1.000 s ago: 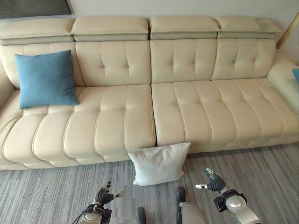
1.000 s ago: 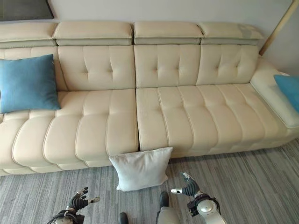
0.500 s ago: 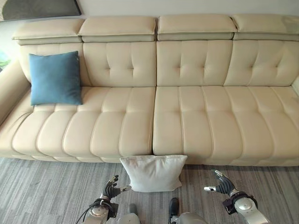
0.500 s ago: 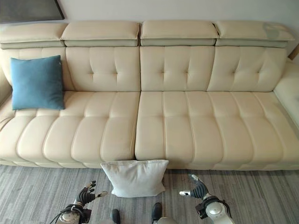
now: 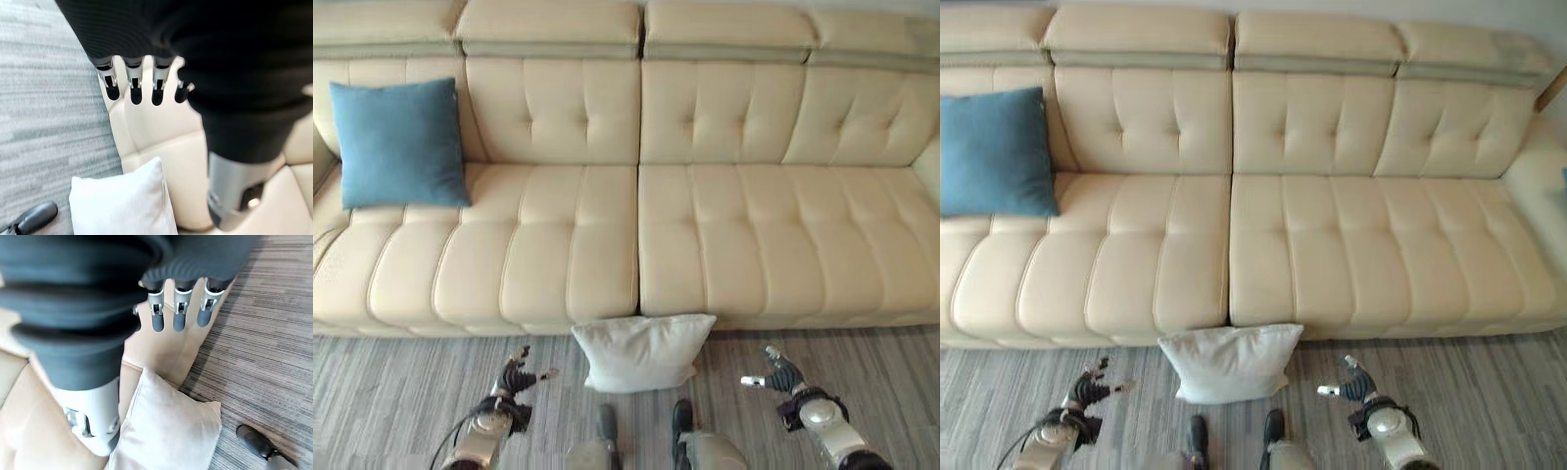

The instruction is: Pick up all the scattered cushions and arrange them neatly on the sofa.

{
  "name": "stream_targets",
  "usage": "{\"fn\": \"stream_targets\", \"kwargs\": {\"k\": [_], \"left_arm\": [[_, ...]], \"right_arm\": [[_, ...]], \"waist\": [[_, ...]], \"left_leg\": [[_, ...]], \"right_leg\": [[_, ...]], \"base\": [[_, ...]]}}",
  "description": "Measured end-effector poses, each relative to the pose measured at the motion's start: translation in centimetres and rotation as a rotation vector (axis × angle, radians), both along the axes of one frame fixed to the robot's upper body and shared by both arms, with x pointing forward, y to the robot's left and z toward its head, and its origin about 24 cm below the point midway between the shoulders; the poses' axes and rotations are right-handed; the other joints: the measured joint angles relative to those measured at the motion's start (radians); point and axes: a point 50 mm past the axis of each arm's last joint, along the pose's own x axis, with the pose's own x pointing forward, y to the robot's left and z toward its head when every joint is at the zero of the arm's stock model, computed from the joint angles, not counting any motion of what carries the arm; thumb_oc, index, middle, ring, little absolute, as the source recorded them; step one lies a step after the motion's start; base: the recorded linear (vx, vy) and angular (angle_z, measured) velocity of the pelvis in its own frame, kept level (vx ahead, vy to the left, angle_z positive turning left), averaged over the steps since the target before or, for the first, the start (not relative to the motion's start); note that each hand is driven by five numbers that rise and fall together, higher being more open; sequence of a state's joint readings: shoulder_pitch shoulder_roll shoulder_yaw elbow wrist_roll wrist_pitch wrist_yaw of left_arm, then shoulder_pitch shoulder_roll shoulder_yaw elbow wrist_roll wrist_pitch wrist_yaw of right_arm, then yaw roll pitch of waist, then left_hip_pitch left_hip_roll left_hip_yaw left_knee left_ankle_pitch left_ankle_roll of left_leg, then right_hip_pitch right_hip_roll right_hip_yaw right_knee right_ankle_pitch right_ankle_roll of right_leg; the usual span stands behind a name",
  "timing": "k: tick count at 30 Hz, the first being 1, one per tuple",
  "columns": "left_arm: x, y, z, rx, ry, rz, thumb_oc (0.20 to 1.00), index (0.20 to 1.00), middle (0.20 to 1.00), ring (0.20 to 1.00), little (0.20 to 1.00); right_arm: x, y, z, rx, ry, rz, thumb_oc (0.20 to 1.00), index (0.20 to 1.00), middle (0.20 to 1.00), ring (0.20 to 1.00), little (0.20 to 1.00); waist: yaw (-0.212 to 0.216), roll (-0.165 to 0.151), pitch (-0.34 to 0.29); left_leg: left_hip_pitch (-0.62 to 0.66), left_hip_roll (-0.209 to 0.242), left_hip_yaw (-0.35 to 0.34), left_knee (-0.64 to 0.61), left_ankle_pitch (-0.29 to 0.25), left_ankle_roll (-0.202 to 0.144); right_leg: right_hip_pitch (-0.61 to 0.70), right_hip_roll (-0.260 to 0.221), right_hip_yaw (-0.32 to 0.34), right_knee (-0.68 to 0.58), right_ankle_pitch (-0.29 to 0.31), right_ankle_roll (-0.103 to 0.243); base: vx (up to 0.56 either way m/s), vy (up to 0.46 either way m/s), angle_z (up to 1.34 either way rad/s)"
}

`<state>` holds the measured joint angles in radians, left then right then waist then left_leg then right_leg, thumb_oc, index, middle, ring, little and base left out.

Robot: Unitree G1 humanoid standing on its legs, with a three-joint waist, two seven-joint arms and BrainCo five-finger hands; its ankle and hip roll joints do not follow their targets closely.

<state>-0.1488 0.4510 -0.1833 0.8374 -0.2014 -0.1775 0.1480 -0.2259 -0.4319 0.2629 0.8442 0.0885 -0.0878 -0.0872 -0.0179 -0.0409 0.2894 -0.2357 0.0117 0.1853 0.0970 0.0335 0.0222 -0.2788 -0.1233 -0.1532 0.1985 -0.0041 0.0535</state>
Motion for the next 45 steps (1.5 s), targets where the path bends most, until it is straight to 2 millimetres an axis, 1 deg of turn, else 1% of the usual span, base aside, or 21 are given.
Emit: {"fn": "stream_targets", "kwargs": {"k": [4, 7, 9, 10, 12, 16, 18, 19, 20, 21, 22, 27, 30, 32, 34, 36, 37, 38, 39, 42, 45], "left_arm": [[5.1, 0.0, 4.5, -0.046, -0.213, 0.055, 1.0, 1.0, 1.0, 1.0, 1.0], [6.9, -0.2, 6.3, -0.099, -0.306, 0.104, 1.0, 1.0, 1.0, 1.0, 1.0], [8.6, -0.2, 8.1, -0.103, -0.363, 0.127, 1.0, 1.0, 1.0, 1.0, 1.0], [10.3, -0.1, 10.2, -0.106, -0.424, 0.144, 1.0, 1.0, 1.0, 1.0, 1.0], [12.1, -0.8, 12.9, -0.092, -0.497, 0.117, 1.0, 1.0, 1.0, 1.0, 1.0], [15.0, -3.6, 17.6, -0.067, -0.612, 0.02, 1.0, 1.0, 1.0, 1.0, 1.0], [16.9, -6.3, 22.3, -0.014, -0.718, -0.062, 1.0, 1.0, 1.0, 1.0, 1.0], [17.4, -6.8, 23.6, -0.006, -0.745, -0.065, 1.0, 1.0, 1.0, 1.0, 1.0], [17.8, -7.2, 24.7, 0.015, -0.759, -0.065, 1.0, 1.0, 1.0, 1.0, 1.0], [18.0, -7.4, 25.5, 0.023, -0.767, -0.058, 0.379, 0.379, 0.379, 0.379, 0.379], [18.1, -7.4, 25.8, 0.028, -0.769, -0.046, 0.2, 0.2, 0.2, 0.2, 0.2], [17.7, -7.7, 25.8, 0.017, -0.806, -0.023, 0.2, 0.2, 0.2, 0.2, 0.2], [16.6, -8.4, 24.1, 0.001, -0.818, -0.053, 0.2, 0.2, 0.2, 0.2, 0.2], [15.9, -8.9, 22.6, -0.016, -0.818, -0.071, 0.2, 0.2, 0.2, 0.2, 0.2], [15.3, -9.2, 22.9, -0.069, -0.857, -0.068, 0.2, 0.2, 0.2, 0.2, 0.2], [14.7, -9.6, 21.9, -0.11, -0.854, -0.068, 0.2, 0.2, 0.2, 0.2, 0.2], [13.8, -9.8, 20.7, -0.142, -0.84, -0.068, 0.2, 0.2, 0.2, 0.2, 0.2], [12.5, -10.2, 18.9, -0.173, -0.823, -0.075, 0.2, 0.2, 0.2, 0.2, 0.2], [11.5, -10.4, 17.6, -0.189, -0.816, -0.081, 0.2, 0.2, 0.2, 0.2, 0.2], [9.5, -10.8, 15.6, -0.244, -0.79, -0.075, 0.2, 0.2, 0.2, 0.2, 0.2], [7.4, -10.2, 14.3, -0.278, -0.769, -0.076, 0.2, 0.2, 0.2, 0.2, 0.2]], "right_arm": [[5.5, 0.5, 4.5, 0.026, -0.166, -0.035, 1.0, 1.0, 1.0, 1.0, 1.0], [8.6, 1.1, 8.2, 0.063, -0.311, -0.07, 1.0, 1.0, 1.0, 1.0, 1.0], [10.8, 1.2, 11.4, 0.06, -0.4, -0.09, 1.0, 1.0, 1.0, 1.0, 1.0], [12.8, 1.8, 14.8, 0.071, -0.496, -0.095, 1.0, 1.0, 1.0, 1.0, 1.0], [14.4, 2.7, 18.5, 0.086, -0.6, -0.081, 1.0, 1.0, 1.0, 1.0, 1.0], [16.1, 6.2, 23.5, 0.133, -0.728, -0.004, 1.0, 1.0, 1.0, 1.0, 1.0], [16.8, 11.0, 26.0, 0.193, -0.785, 0.088, 1.0, 1.0, 1.0, 1.0, 1.0], [16.9, 12.0, 26.6, 0.21, -0.802, 0.099, 0.871, 0.871, 0.871, 0.871, 0.871], [16.9, 12.7, 27.2, 0.227, -0.817, 0.102, 0.2, 0.2, 0.2, 0.2, 0.2], [16.9, 13.2, 27.6, 0.241, -0.826, 0.101, 0.2, 0.2, 0.2, 0.2, 0.2], [16.9, 13.5, 27.7, 0.243, -0.828, 0.101, 0.2, 0.2, 0.2, 0.2, 0.2], [16.6, 12.3, 27.5, 0.235, -0.846, 0.082, 0.2, 0.2, 0.2, 0.2, 0.2], [15.7, 12.2, 25.2, 0.266, -0.828, 0.103, 0.2, 0.2, 0.2, 0.2, 0.2], [14.9, 11.8, 23.4, 0.307, -0.821, 0.095, 0.2, 0.2, 0.2, 0.2, 0.2], [14.4, 11.4, 23.6, 0.355, -0.85, 0.09, 0.2, 0.2, 0.2, 0.2, 0.2], [14.0, 11.2, 22.5, 0.361, -0.827, 0.086, 0.2, 0.2, 0.2, 0.2, 0.2], [13.2, 11.2, 21.3, 0.382, -0.81, 0.088, 0.2, 0.2, 0.2, 0.2, 0.2], [11.9, 10.9, 19.4, 0.413, -0.795, 0.086, 0.2, 0.2, 0.2, 0.2, 0.2], [10.8, 10.7, 18.1, 0.44, -0.788, 0.078, 0.2, 0.2, 0.2, 0.2, 0.2], [8.4, 10.4, 15.7, 0.47, -0.758, 0.073, 0.2, 0.2, 0.2, 0.2, 0.2], [6.5, 10.4, 14.6, 0.468, -0.738, 0.102, 0.2, 0.2, 0.2, 0.2, 0.2]], "waist": [[0.001, 0.005, 0.118], [-0.001, 0.004, 0.15], [-0.003, 0.004, 0.186], [-0.008, -0.003, 0.216], [-0.009, -0.002, 0.246], [-0.017, -0.002, 0.273], [-0.019, -0.001, 0.273], [-0.02, -0.001, 0.273], [-0.02, -0.001, 0.273], [-0.02, -0.001, 0.273], [-0.02, 0.0, 0.272], [-0.004, 0.001, 0.272], [0.003, 0.0, 0.264], [0.005, 0.007, 0.181], [0.005, 0.007, 0.183], [0.002, 0.005, 0.188], [-0.001, 0.004, 0.188], [0.001, 0.003, 0.137], [0.002, 0.004, 0.088], [-0.005, 0.003, 0.073], [-0.02, -0.001, 0.057]], "left_leg": [[-0.162, 0.003, -0.013, 0.087, -0.005, 0.005], [-0.303, 0.007, -0.014, 0.161, -0.012, 0.006], [-0.429, 0.017, -0.014, 0.242, -0.028, -0.001], [-0.575, 0.036, -0.017, 0.35, -0.047, 0.005], [-0.71, 0.051, -0.028, 0.453, -0.07, 0.005], [-0.884, 0.072, -0.038, 0.58, -0.093, 0.006], [-0.954, 0.072, -0.038, 0.609, -0.105, 0.014], [-0.967, 0.072, -0.038, 0.616, -0.107, 0.01], [-0.976, 0.071, -0.037, 0.617, -0.107, 0.009], [-0.981, 0.072, -0.039, 0.617, -0.106, 0.009], [-0.981, 0.071, -0.04, 0.613, -0.103, 0.006], [-0.936, 0.057, -0.043, 0.564, -0.066, -0.004], [-0.846, 0.052, -0.051, 0.506, -0.051, -0.012], [-0.872, 0.048, -0.054, 0.495, -0.052, -0.012], [-0.831, 0.041, -0.054, 0.453, -0.038, -0.007], [-0.738, 0.036, -0.052, 0.4, -0.021, -0.01], [-0.671, 0.034, -0.052, 0.36, -0.022, -0.012], [-0.639, 0.03, -0.054, 0.319, -0.026, -0.024], [-0.626, 0.028, -0.054, 0.296, -0.013, -0.018], [-0.472, 0.025, -0.058, 0.233, -0.004, -0.016], [-0.345, 0.023, -0.06, 0.162, -0.002, -0.022]], "right_leg": [[-0.178, -0.018, -0.002, 0.136, -0.028, -0.021], [-0.332, -0.029, 0.006, 0.234, -0.058, -0.036], [-0.455, -0.03, 0.016, 0.312, -0.068, -0.042], [-0.594, -0.029, 0.019, 0.396, -0.078, -0.065], [-0.719, -0.027, 0.02, 0.475, -0.091, -0.084], [-0.885, -0.027, 0.021, 0.581, -0.107, -0.106], [-0.964, -0.027, 0.036, 0.623, -0.128, -0.112], [-0.979, -0.027, 0.039, 0.633, -0.129, -0.113], [-0.989, -0.028, 0.04, 0.637, -0.128, -0.113], [-0.994, -0.027, 0.039, 0.638, -0.128, -0.113], [-0.994, -0.028, 0.038, 0.638, -0.127, -0.113], [-0.962, -0.038, 0.03, 0.618, -0.111, -0.122], [-0.872, -0.039, 0.013, 0.573, -0.106, -0.124], [-0.896, -0.039, 0.012, 0.562, -0.107, -0.121], [-0.857, -0.039, 0.011, 0.529, -0.097, -0.115], [-0.767, -0.036, 0.009, 0.485, -0.083, -0.11], [-0.701, -0.033, 0.008, 0.447, -0.085, -0.1], [-0.672, -0.026, 0.011, 0.412, -0.092, -0.078], [-0.661, -0.023, 0.01, 0.389, -0.082, -0.08], [-0.505, -0.019, -0.005, 0.335, -0.075, -0.079], [-0.384, -0.011, -0.011, 0.277, -0.086, -0.06]], "base": [[-0.11, -0.027, 0.13], [-0.16, -0.055, 0.06], [-0.17, -0.05, 0.01], [-0.13, -0.042, 0.01], [-0.07, -0.026, -0.02], [0.0, 0.0, 0.0], [0.0, 0.0, 0.0], [0.0, 0.0, 0.0], [0.0, 0.0, 0.0], [0.0, 0.0, 0.0], [0.0, 0.0, 0.0], [-0.01, -0.001, 0.09], [-0.02, 0.009, 0.07], [-0.02, 0.013, 0.03], [0.0, 0.0, 0.0], [-0.03, -0.009, -0.01], [-0.04, -0.02, -0.06], [-0.03, -0.029, -0.06], [0.07, -0.037, -0.06], [0.08, -0.035, -0.01], [0.2, -0.075, -0.03]]}}
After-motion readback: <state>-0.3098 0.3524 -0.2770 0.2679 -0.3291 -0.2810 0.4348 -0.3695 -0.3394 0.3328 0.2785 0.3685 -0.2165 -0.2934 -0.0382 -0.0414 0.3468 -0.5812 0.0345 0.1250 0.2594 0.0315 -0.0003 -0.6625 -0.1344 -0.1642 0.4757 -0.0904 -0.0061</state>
